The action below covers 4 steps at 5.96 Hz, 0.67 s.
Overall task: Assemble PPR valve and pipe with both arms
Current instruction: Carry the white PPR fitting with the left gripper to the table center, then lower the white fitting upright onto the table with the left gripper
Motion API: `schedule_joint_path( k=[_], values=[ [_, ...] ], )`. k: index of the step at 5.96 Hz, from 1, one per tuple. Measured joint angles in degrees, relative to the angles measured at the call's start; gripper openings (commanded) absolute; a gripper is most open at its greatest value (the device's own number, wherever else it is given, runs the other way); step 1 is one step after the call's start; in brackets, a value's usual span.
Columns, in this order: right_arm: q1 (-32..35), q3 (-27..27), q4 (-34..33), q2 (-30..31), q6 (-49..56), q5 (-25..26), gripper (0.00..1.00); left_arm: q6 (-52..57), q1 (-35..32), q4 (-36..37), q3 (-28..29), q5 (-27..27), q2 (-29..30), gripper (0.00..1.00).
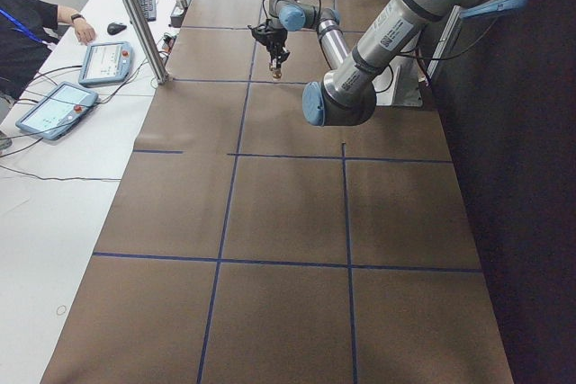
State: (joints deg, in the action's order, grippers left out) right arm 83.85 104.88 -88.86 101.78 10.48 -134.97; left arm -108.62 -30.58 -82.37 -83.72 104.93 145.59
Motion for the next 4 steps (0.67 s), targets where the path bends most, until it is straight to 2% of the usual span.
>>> schedule_joint_path(
  k=[3, 4],
  values=[
    [0.00, -0.10, 0.00, 0.00, 0.06, 0.09, 1.00, 0.35, 1.43, 0.02, 0.61, -0.34, -0.27, 0.09],
    [0.02, -0.11, 0.00, 0.00, 0.07, 0.13, 1.00, 0.58, 2.22, 0.00, 0.64, -0.37, -0.44, 0.16]
  ],
)
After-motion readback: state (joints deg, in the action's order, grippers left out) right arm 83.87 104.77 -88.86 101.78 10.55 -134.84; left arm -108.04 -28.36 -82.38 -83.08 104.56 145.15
